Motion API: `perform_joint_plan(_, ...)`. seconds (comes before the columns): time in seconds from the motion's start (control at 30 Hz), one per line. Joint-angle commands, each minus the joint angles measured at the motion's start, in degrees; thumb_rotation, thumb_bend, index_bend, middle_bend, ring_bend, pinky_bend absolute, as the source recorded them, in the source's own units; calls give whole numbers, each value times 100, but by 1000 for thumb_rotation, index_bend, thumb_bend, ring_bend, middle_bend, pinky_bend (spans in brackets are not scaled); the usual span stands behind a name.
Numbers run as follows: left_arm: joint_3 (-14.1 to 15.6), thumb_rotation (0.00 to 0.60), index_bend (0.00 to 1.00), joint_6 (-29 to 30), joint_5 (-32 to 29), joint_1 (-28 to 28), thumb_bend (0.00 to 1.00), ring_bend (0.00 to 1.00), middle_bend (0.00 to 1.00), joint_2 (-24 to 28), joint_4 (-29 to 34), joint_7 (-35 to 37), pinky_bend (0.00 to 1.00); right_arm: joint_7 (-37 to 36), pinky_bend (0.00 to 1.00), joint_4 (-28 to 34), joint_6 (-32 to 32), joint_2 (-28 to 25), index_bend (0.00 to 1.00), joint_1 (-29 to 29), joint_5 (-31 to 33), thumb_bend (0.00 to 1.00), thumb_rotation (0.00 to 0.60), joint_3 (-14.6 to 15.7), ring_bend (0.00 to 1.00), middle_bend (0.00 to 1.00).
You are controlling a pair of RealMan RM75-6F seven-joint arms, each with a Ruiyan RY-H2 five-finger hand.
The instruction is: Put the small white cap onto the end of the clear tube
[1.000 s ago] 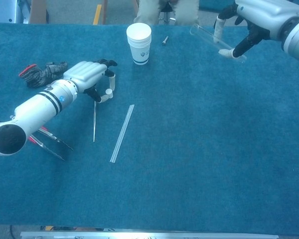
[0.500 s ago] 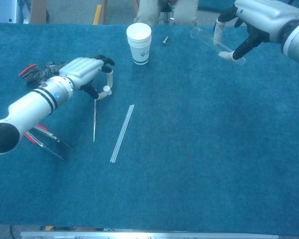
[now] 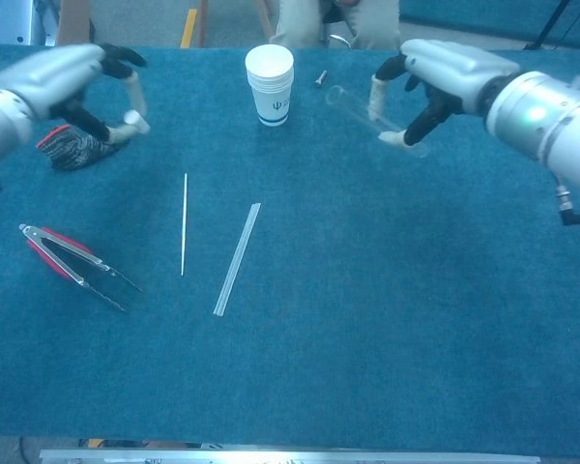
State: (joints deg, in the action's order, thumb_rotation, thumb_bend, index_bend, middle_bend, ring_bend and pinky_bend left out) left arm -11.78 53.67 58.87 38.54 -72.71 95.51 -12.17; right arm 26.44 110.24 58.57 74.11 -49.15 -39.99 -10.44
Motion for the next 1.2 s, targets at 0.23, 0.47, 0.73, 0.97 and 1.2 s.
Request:
perform_joint_plan(0.23,-246,600,500,76,-256,-450,323,0,117,1551,1139,720,18,-50,234,-244,-115,729,640,-447,432,286,600,-348,147,299)
perform_joint_plan(0.47,-300,600,500,-98,-383,-570,323,0,117,2227,1555,1096,18,-234,250,-428,-172,1160,640,-659,803,286,600,-547,147,299)
perform_joint_plan(0.73,-331,600,500,-161,-354,-627,323,0,116,2676,1924,1315,18,-571,272,-521,-377,1358,640,-780,1159,286,600,-723,147,299)
perform_joint_plan(0.97,-346,600,500,-208,-303,-561,323,0,114,2886,2205,1305,18,-570,272,-645,-377,1520,640,-974,1294,286,600,-793,147,299)
perform_joint_plan(1.2,-328,600,500,-221,-321,-435,323,0,110,2855,2361,1205,18,-434,273,-858,-261,1736,640,-1240,1537,286,600,-900,148,299)
